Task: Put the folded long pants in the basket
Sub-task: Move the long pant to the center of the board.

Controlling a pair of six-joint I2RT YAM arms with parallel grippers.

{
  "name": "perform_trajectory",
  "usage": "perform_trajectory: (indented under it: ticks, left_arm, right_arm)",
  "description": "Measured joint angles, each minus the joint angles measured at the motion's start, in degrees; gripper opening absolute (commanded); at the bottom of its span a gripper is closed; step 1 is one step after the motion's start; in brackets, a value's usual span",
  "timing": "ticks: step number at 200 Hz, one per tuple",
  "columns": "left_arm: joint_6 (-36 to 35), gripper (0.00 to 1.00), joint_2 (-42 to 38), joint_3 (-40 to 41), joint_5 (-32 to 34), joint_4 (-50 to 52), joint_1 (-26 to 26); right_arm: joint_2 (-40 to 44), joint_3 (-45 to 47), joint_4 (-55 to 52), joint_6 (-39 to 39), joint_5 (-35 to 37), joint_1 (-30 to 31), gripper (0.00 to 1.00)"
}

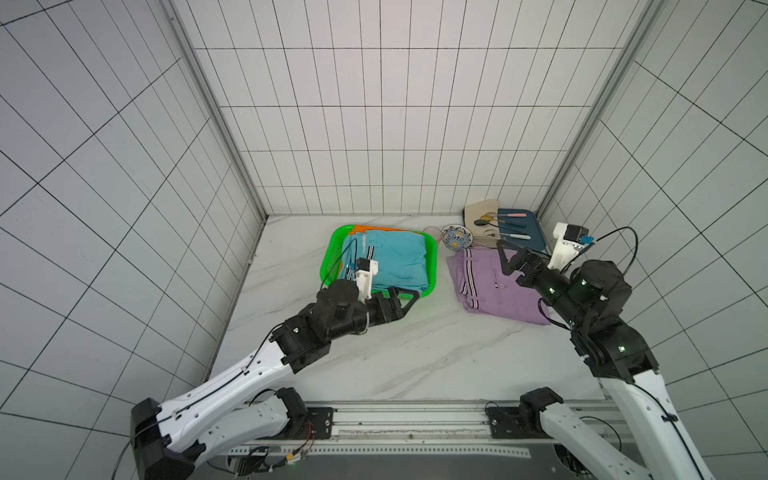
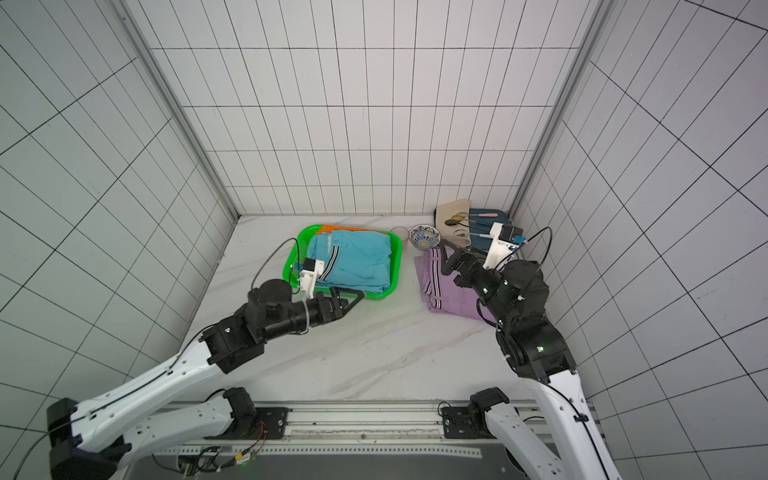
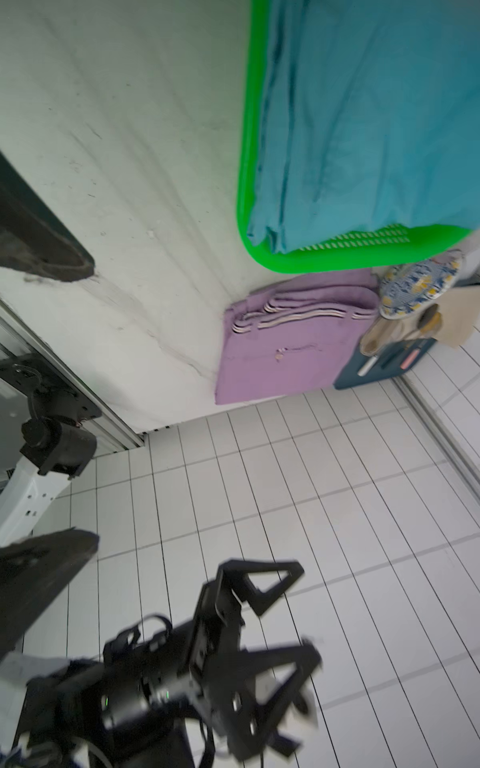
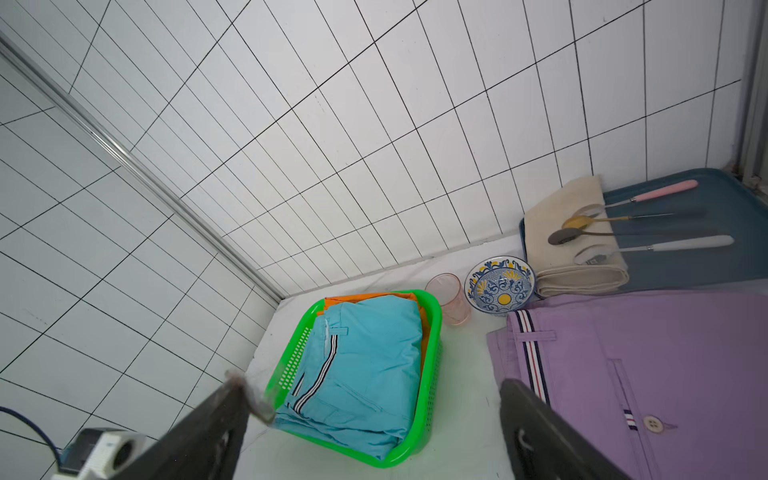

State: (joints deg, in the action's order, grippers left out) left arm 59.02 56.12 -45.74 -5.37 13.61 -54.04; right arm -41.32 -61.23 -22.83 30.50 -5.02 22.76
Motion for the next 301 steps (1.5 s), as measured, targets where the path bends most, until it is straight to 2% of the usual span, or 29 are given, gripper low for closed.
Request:
perform_trajectory:
  ticks: [11, 27, 60, 92, 148, 212, 229, 248, 260, 301]
  left_arm:
    - [1.49, 0.97, 4.55, 2.64, 3.67, -2.14, -5.16]
    - [2.8, 0.96, 14.69, 2.36, 4.98, -4.96, -9.25]
    - [5.11, 0.95, 36.48, -6.45, 4.9, -10.19, -10.43]
    - [6.45, 0.95, 48.96, -14.75, 4.98, -11.04, -10.51]
    - [6.75, 0.95, 62.25, -29.94, 5.97, -8.87, -9.62]
    - [7.63, 0.95, 71.28, -42.62, 7.34, -7.96, -6.6]
    - [7.74, 0.92, 73.4, -45.81, 7.78, -7.26, -6.05]
    - [8.13, 0.83, 75.58, -48.7, 7.98, -7.13, -5.44]
    - [8.31, 0.72, 76.63, -49.92, 7.96, -7.08, -5.07]
    - [8.66, 0.04, 79.95, -52.68, 8.5, -5.77, -4.48]
  right_arm:
    - [1.66, -0.2, -2.89, -1.27, 0.44, -0.24, 1.0]
    - [3.93, -0.2, -6.1, -2.73, 2.58, -0.26, 1.0]
    - [7.04, -0.2, -8.28, -4.17, 6.29, -0.28, 1.0]
    - [6.16, -0.11, -8.94, -4.72, 7.98, -0.31, 1.0]
    - [5.38, -0.11, -9.33, -5.29, 9.03, -0.31, 1.0]
    - [5.4, -0.11, -9.62, -5.42, 8.98, -0.31, 1.0]
    - [5.38, -0.11, -9.66, -5.42, 8.98, -0.31, 1.0]
    - [5.38, -0.11, -9.66, -5.42, 8.94, -0.31, 1.0]
    - [5.38, -0.11, -9.66, -5.42, 8.92, -0.31, 1.0]
    - [5.38, -0.11, -9.68, -5.42, 8.83, -0.31, 1.0]
